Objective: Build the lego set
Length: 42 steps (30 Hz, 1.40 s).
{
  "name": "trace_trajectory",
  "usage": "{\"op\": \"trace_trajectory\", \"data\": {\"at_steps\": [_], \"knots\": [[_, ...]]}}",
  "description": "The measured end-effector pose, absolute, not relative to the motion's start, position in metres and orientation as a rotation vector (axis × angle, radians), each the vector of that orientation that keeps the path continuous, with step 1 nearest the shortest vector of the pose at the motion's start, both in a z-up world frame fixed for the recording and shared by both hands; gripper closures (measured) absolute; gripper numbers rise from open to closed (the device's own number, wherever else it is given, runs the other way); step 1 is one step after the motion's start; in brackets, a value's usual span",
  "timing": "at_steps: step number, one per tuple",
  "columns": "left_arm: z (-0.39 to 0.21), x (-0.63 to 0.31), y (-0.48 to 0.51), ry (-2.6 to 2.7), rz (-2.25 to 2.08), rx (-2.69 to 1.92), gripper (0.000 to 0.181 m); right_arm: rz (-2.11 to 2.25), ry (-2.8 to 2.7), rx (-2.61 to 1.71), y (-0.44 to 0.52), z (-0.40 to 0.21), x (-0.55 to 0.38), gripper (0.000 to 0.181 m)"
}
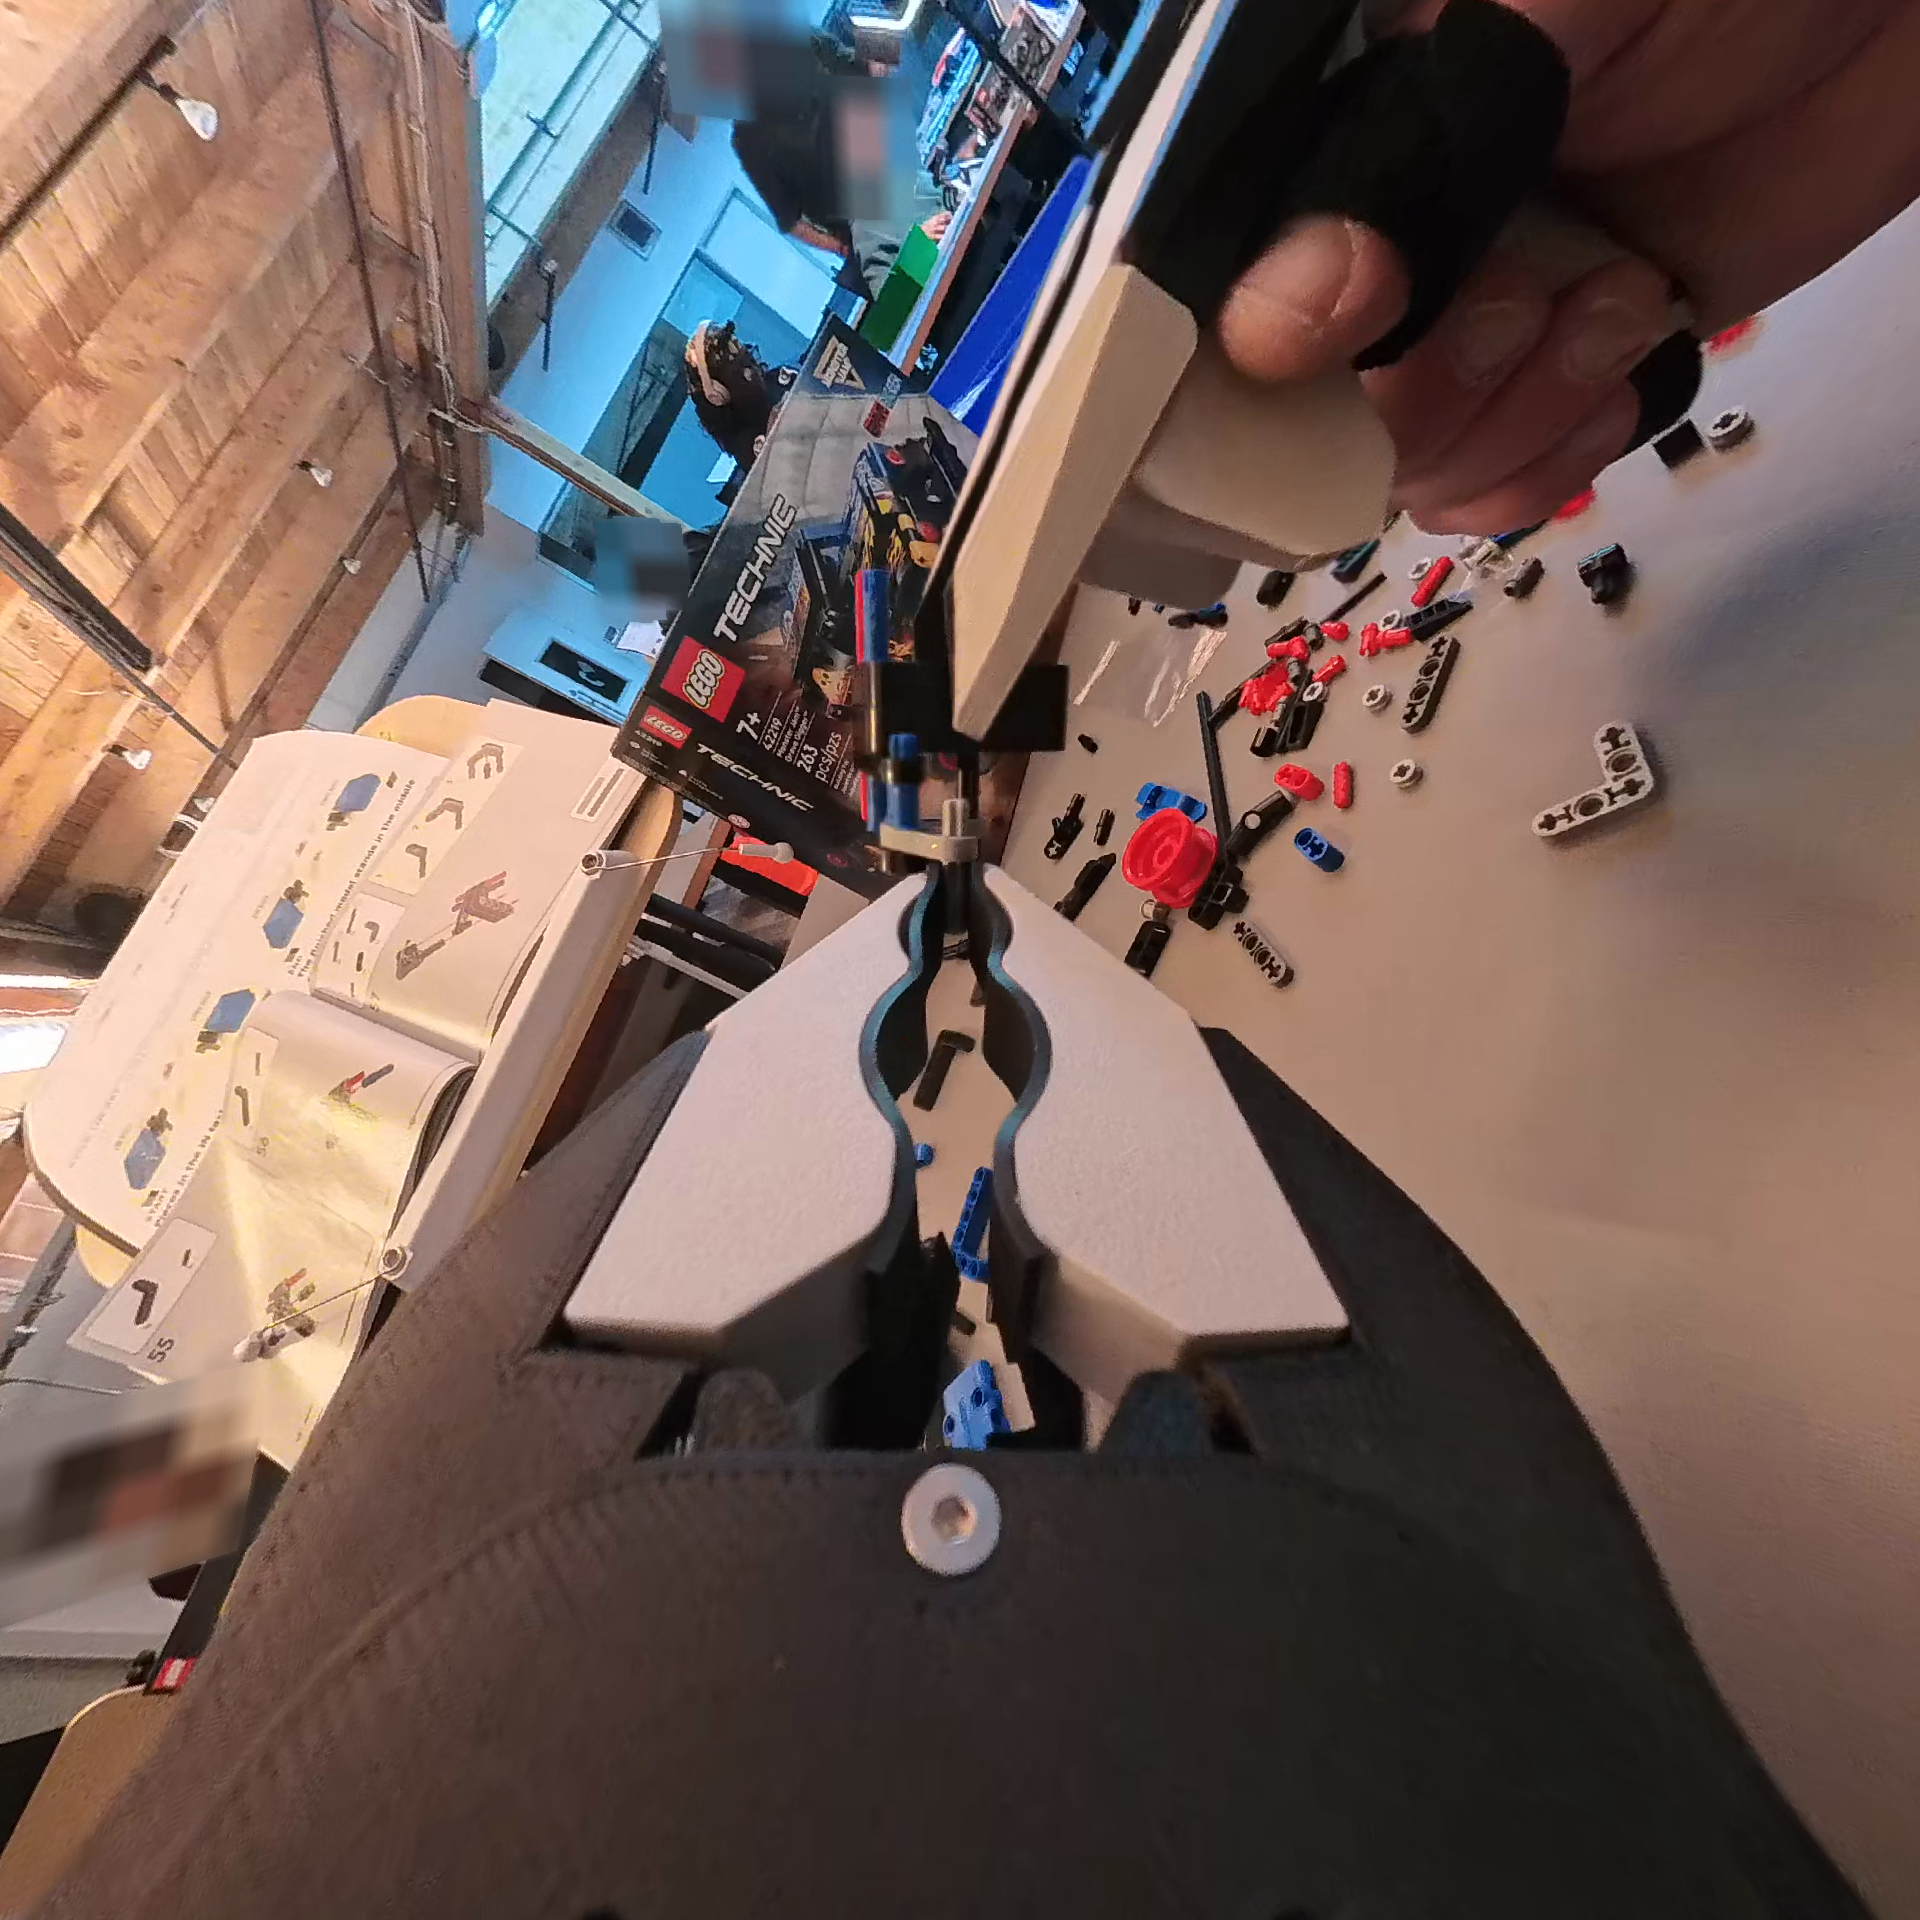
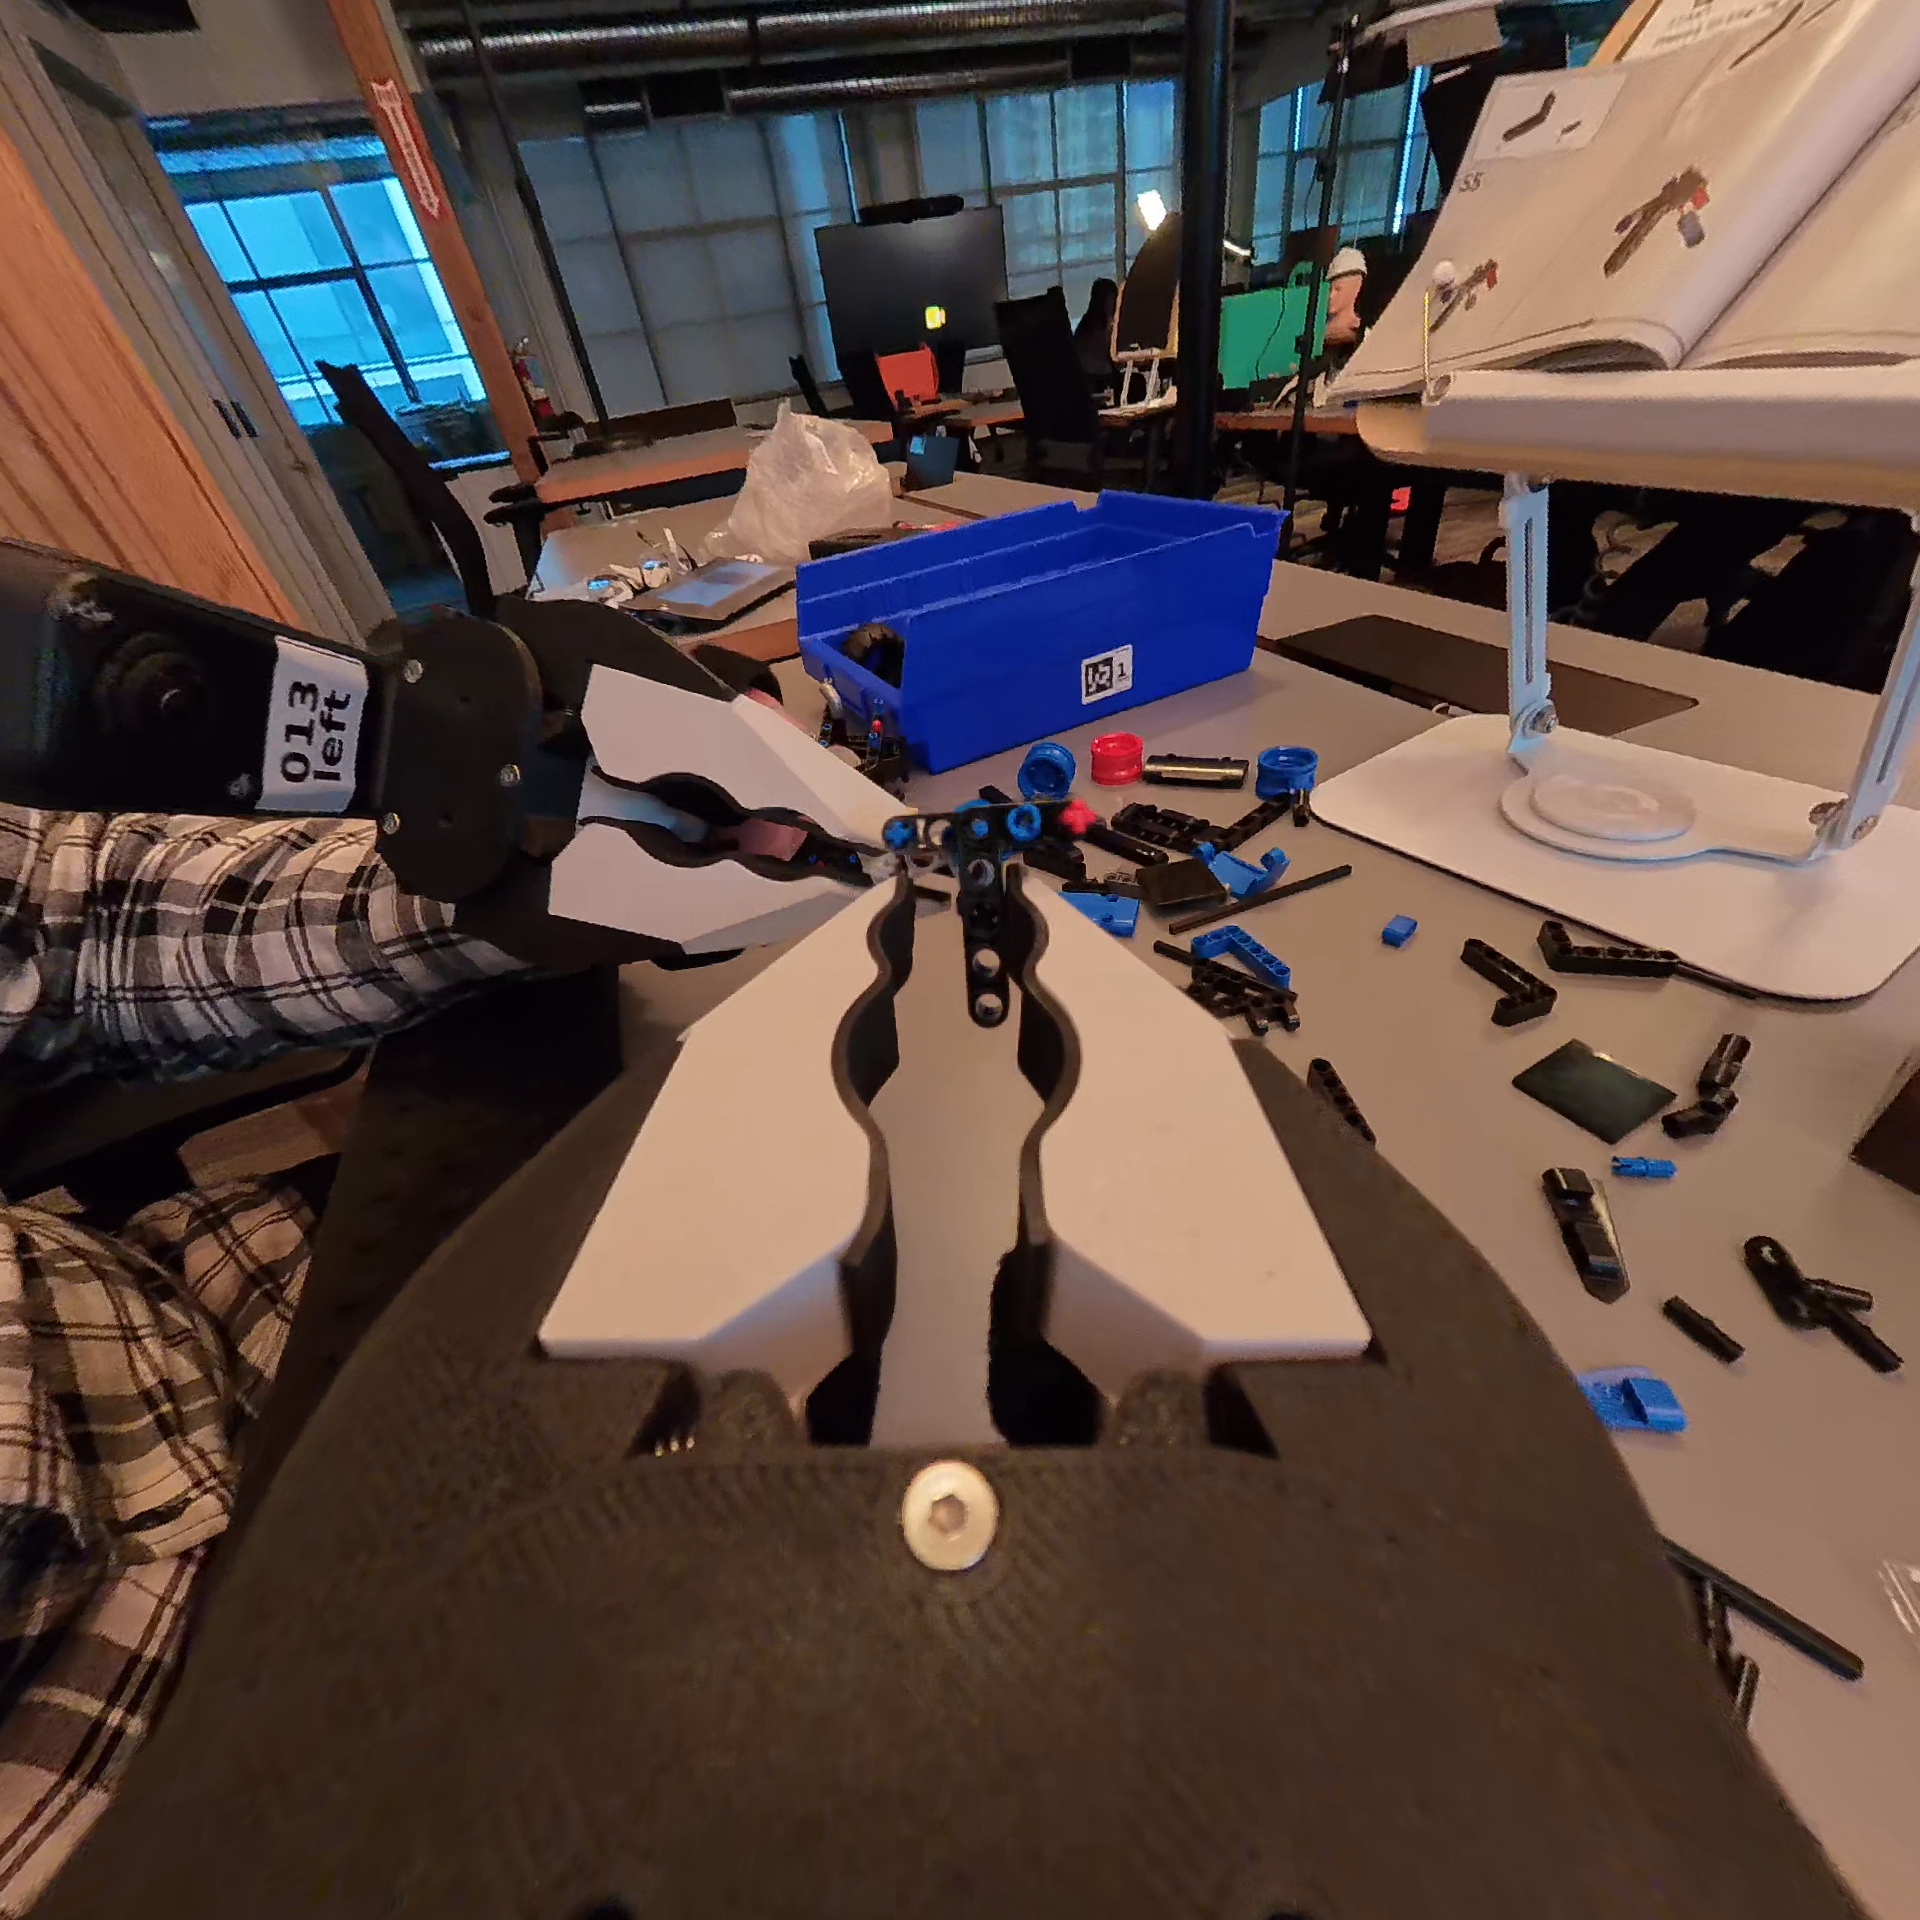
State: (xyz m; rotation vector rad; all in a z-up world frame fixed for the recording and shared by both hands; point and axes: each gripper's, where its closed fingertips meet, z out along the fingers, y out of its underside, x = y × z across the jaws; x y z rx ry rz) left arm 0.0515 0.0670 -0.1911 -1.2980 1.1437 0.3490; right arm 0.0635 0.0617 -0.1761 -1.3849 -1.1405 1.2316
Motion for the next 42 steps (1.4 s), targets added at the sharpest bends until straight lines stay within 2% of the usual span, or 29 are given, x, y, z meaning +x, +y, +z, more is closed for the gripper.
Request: {"op": "trace_trajectory", "data": {"at_steps": [10, 36, 38, 42], "knots": [[-0.19, 0.053, 0.066, 1.147, 0.34, -1.291, 0.181, 1.185, -1.16, -1.356, 0.061, -0.175, 0.065, 0.175], [-0.172, 0.053, 0.063, 1.103, 0.478, -1.215, 0.18, 1.426, -1.031, -1.418, 0.062, -0.169, 0.065, 0.176], [-0.171, 0.054, 0.062, 1.088, 0.427, -1.222, 0.179, 1.41, -1.037, -1.398, 0.061, -0.167, 0.065, 0.176], [-0.171, 0.054, 0.065, 1.06, 0.364, -1.257, 0.163, 1.367, -1.053, -1.37, 0.06, -0.165, 0.066, 0.176]]}}
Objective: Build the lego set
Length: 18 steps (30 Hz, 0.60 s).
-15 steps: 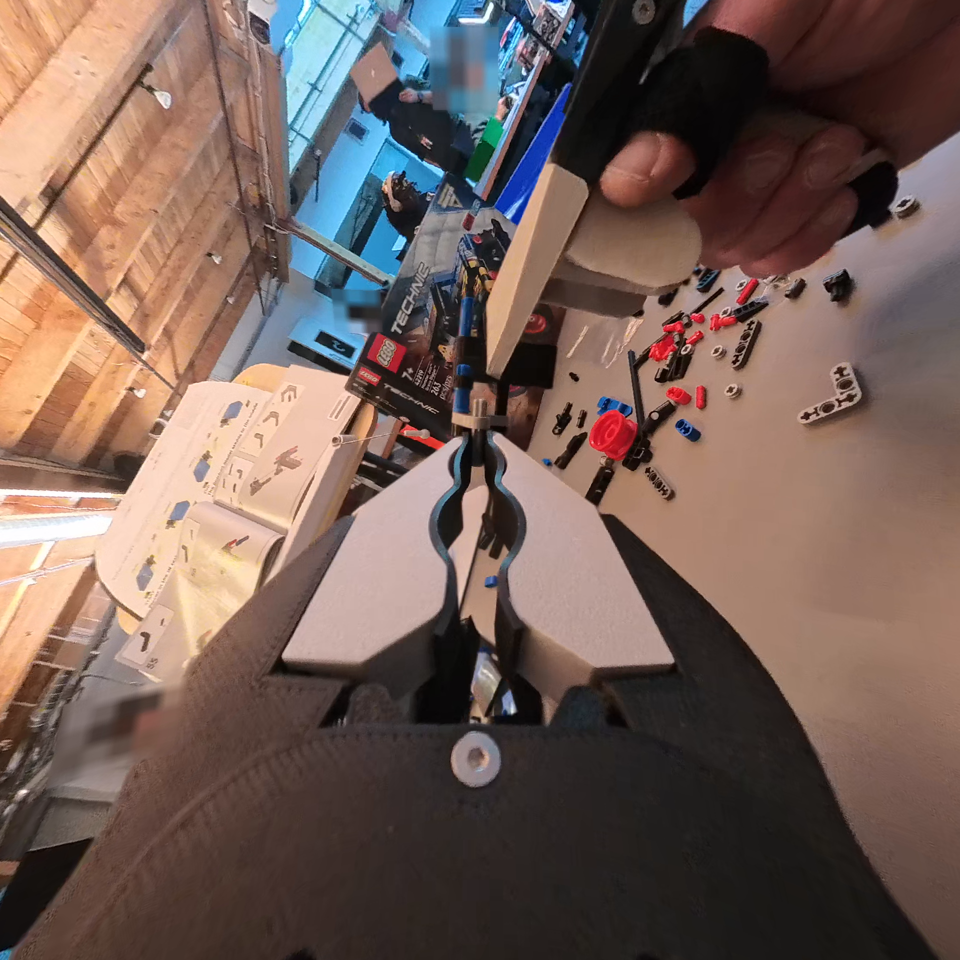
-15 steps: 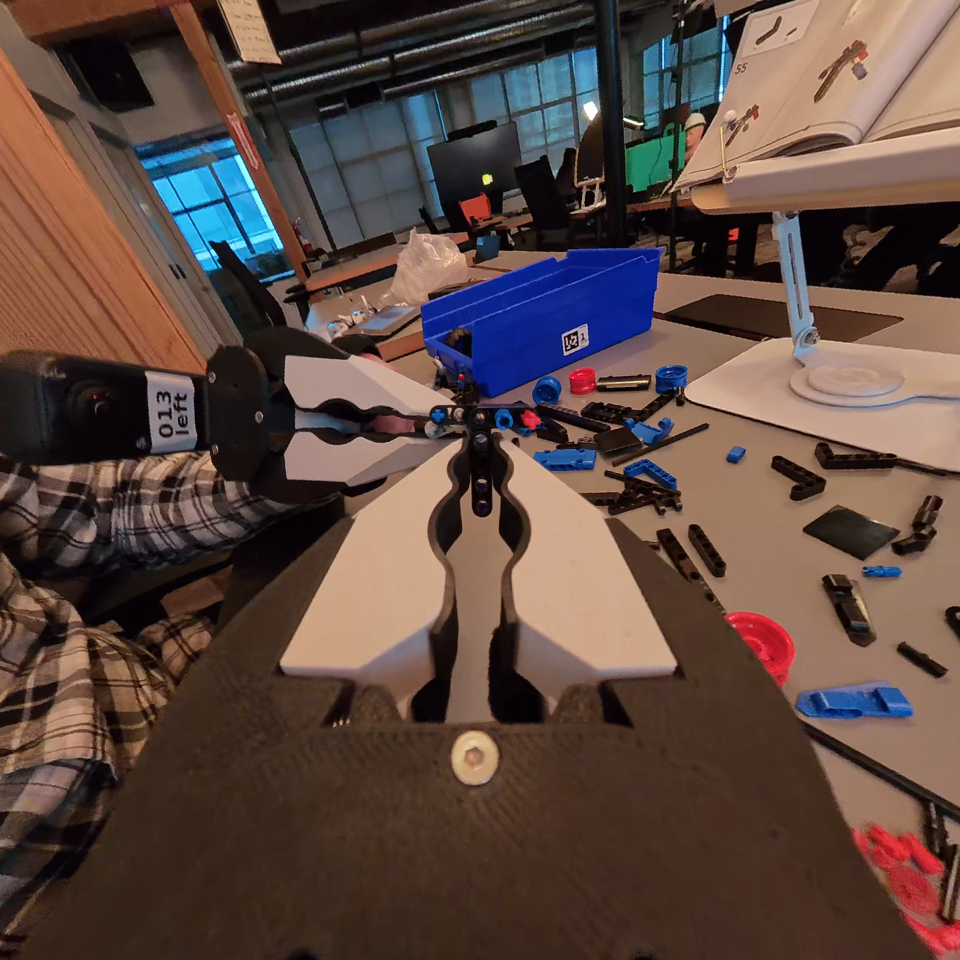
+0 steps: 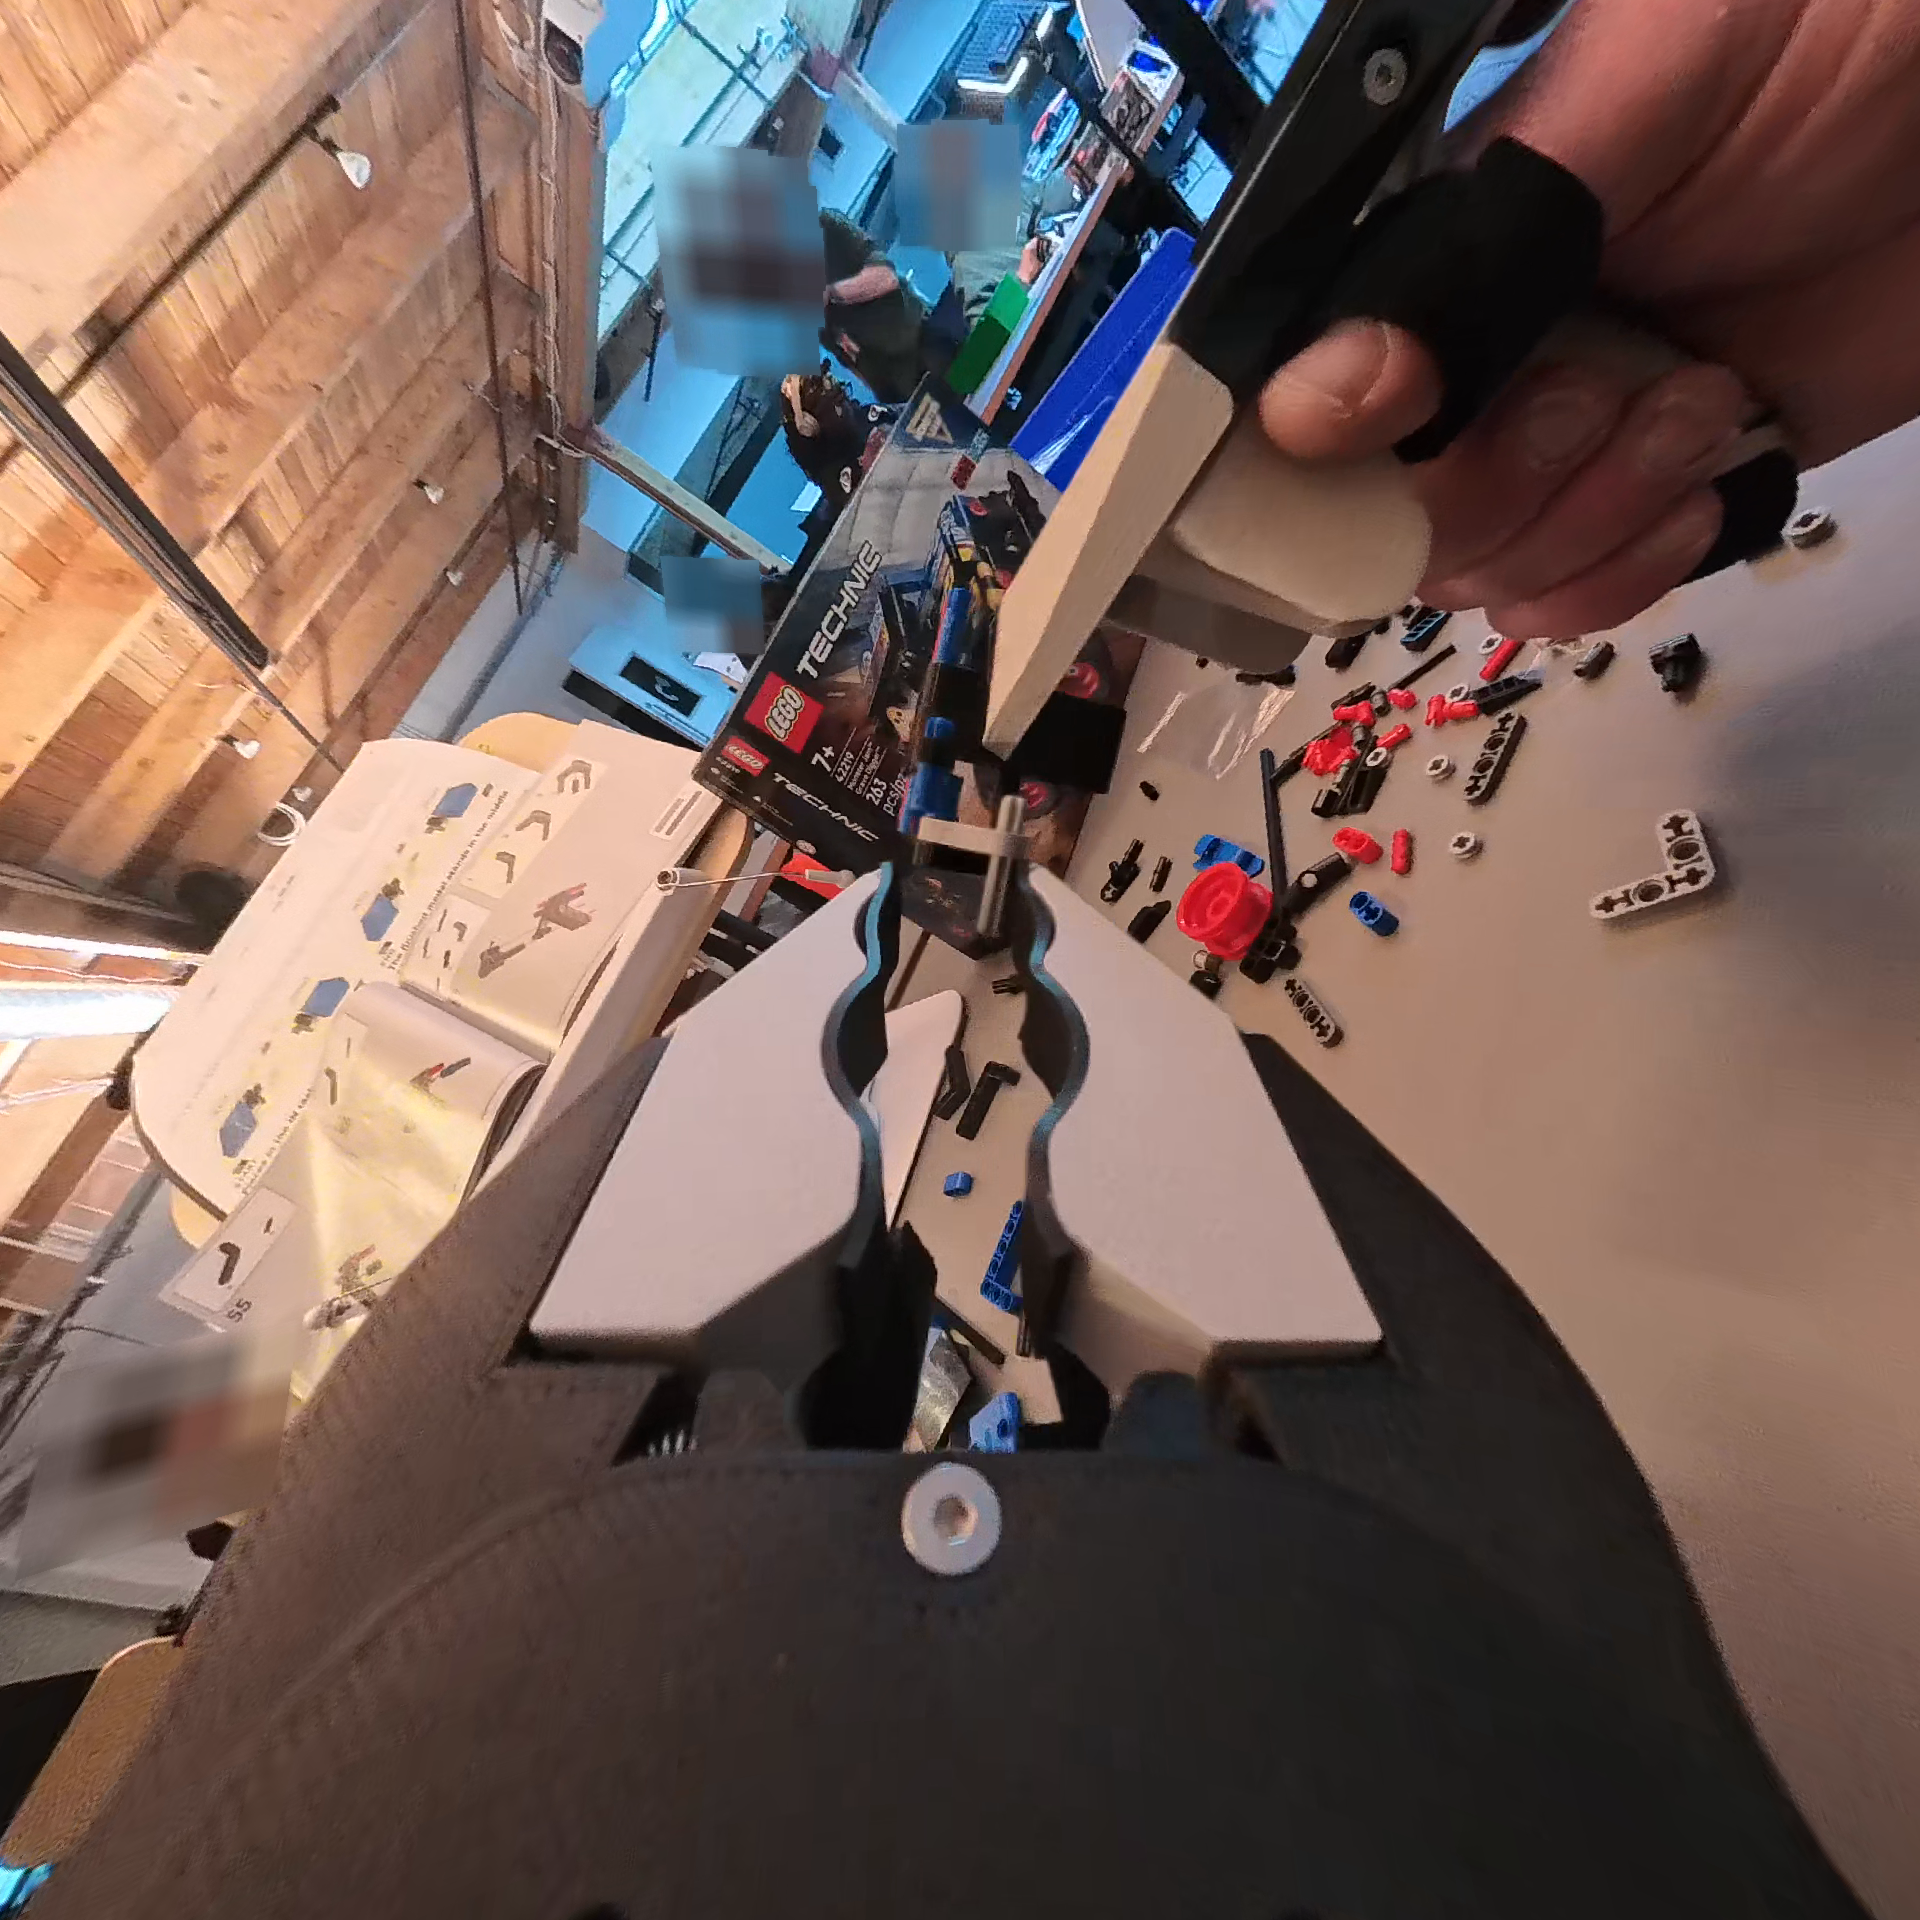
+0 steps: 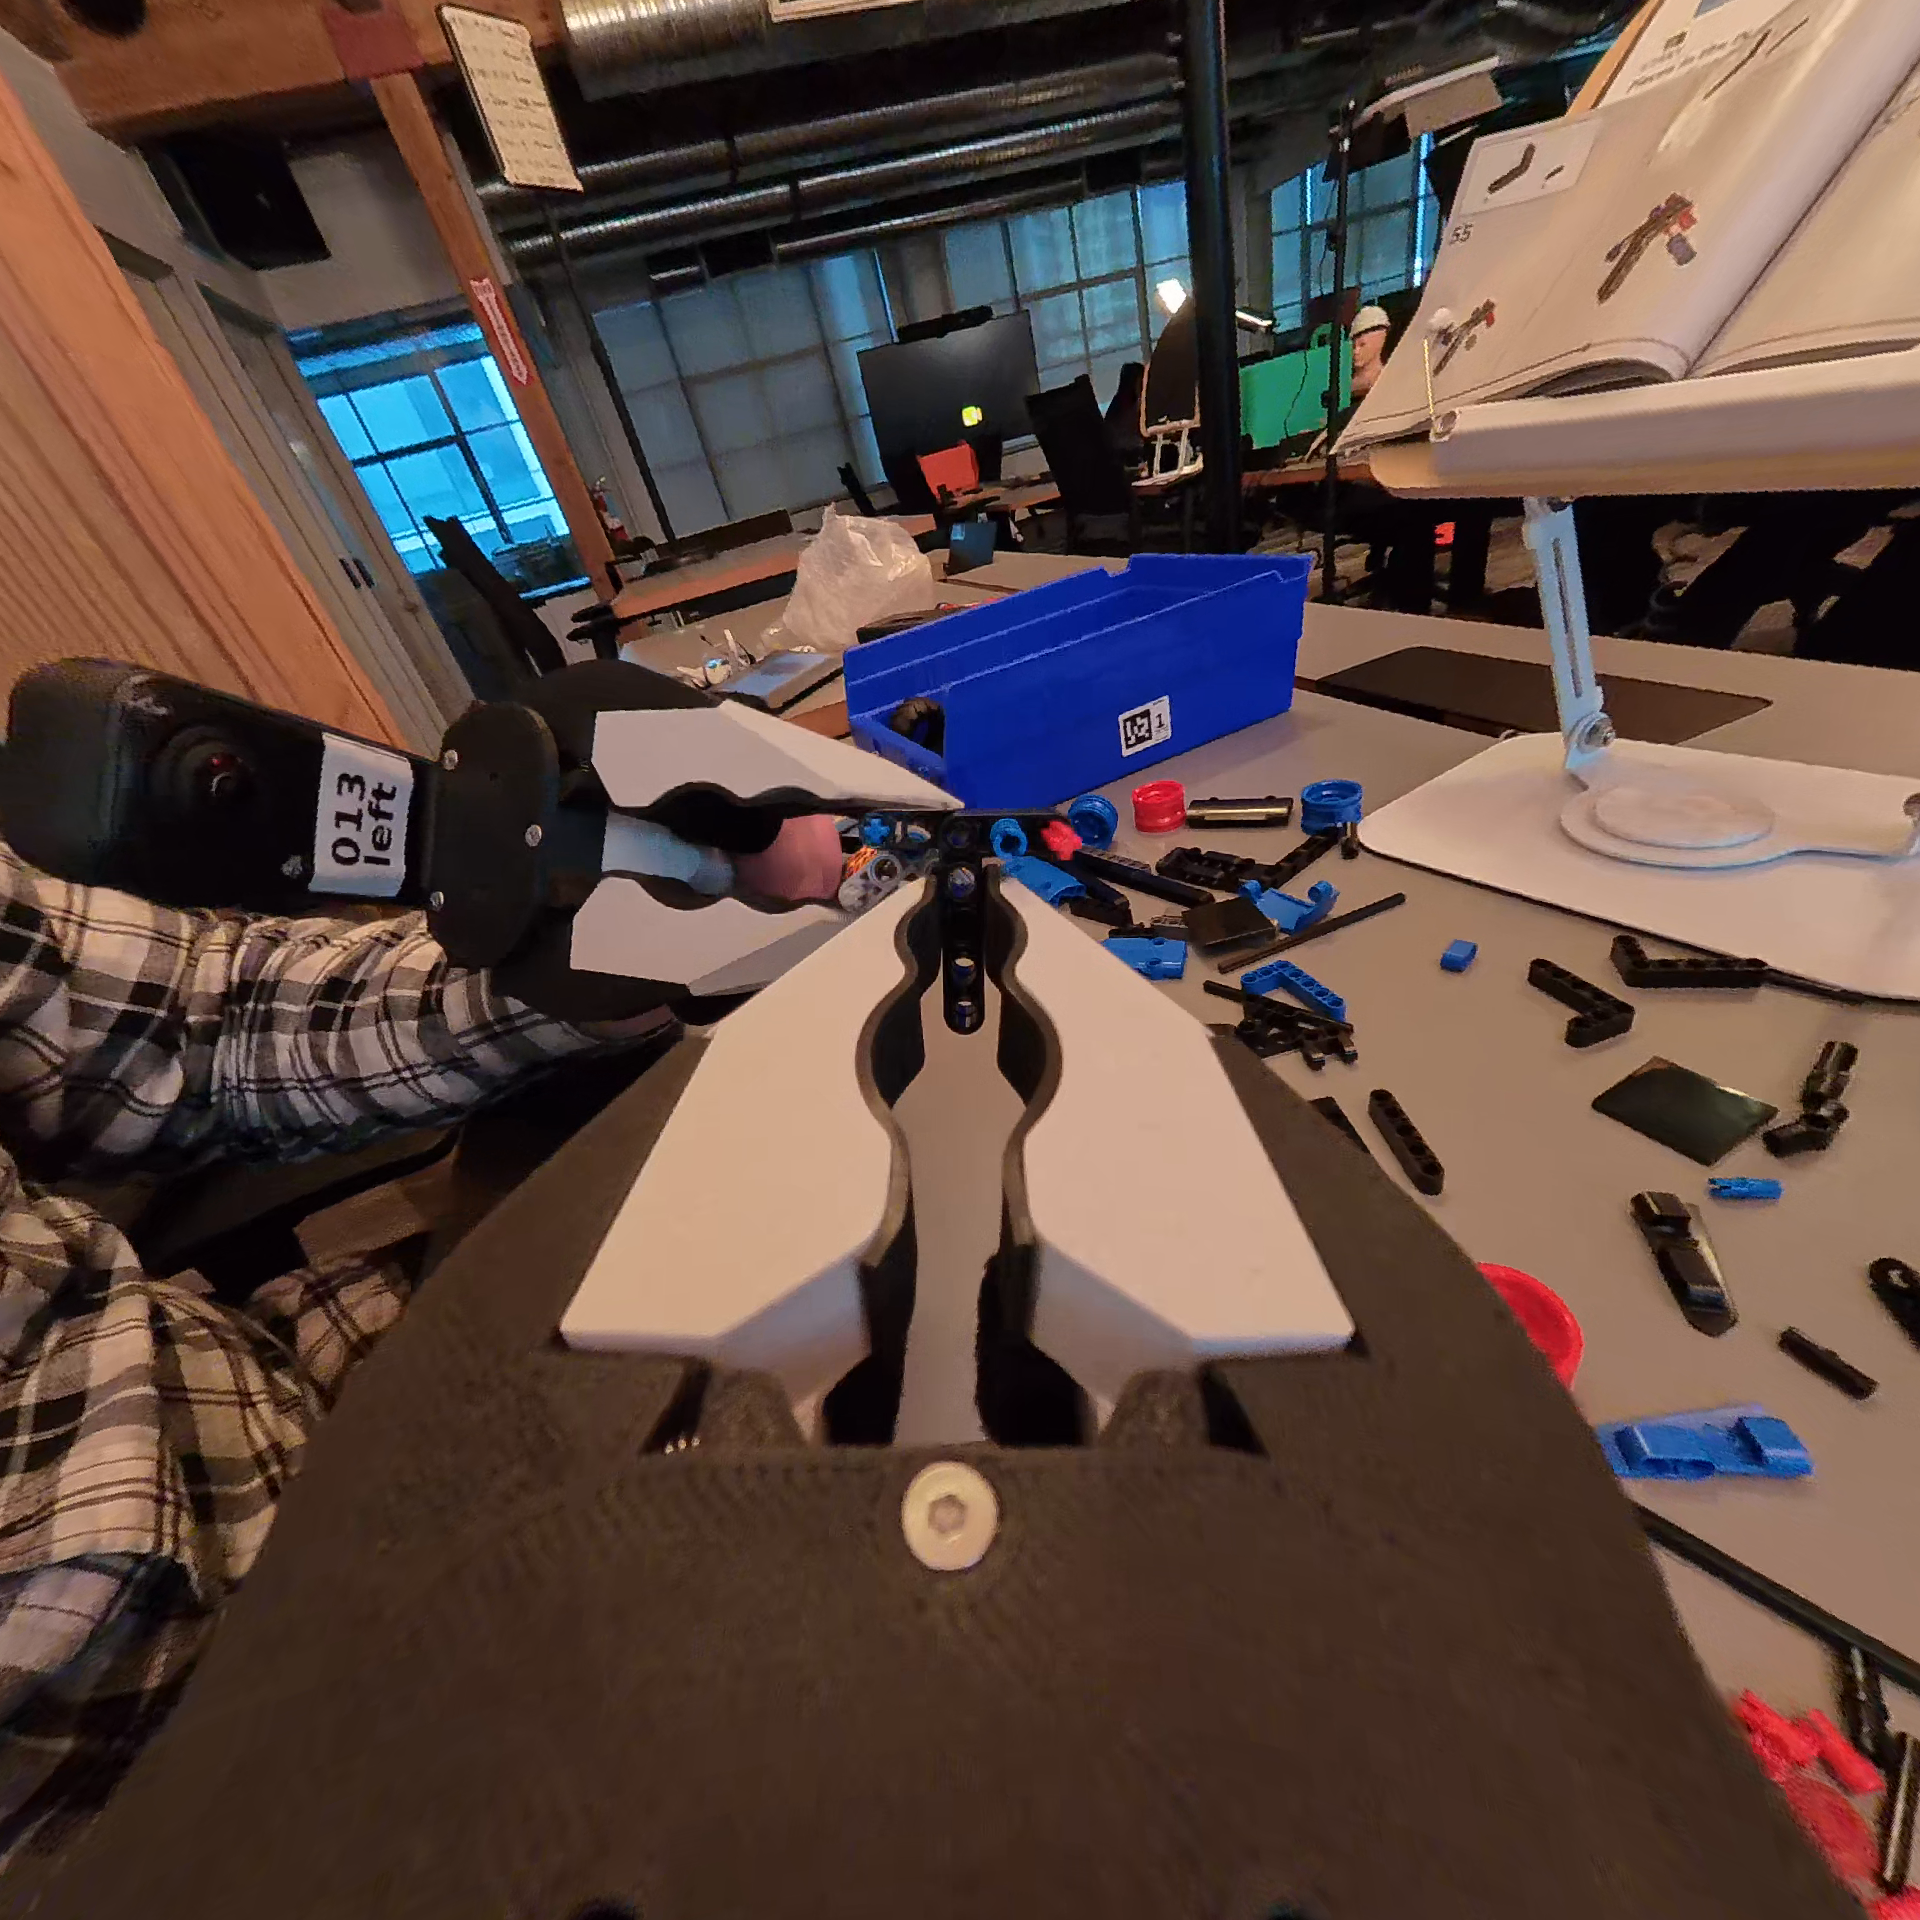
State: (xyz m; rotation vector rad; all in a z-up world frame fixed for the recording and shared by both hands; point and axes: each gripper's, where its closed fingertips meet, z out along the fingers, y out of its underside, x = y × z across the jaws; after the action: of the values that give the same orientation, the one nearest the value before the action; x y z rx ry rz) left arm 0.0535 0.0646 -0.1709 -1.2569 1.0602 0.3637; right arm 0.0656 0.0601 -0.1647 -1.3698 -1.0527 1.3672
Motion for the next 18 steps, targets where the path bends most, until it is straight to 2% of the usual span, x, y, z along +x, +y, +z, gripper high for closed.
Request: {"op": "trace_trajectory", "data": {"at_steps": [5, 11, 14, 18], "knots": [[-0.175, 0.056, 0.063, 1.075, 0.325, -1.278, 0.165, 1.331, -1.072, -1.361, 0.06, -0.165, 0.066, 0.176], [-0.181, 0.056, 0.064, 1.107, 0.308, -1.291, 0.151, 1.255, -1.117, -1.362, 0.059, -0.169, 0.064, 0.176], [-0.188, 0.061, 0.06, 1.153, 0.286, -1.293, 0.16, 1.232, -1.14, -1.361, 0.057, -0.171, 0.063, 0.177], [-0.19, 0.063, 0.059, 1.158, 0.264, -1.3, 0.162, 1.218, -1.157, -1.366, 0.056, -0.173, 0.063, 0.176]]}}
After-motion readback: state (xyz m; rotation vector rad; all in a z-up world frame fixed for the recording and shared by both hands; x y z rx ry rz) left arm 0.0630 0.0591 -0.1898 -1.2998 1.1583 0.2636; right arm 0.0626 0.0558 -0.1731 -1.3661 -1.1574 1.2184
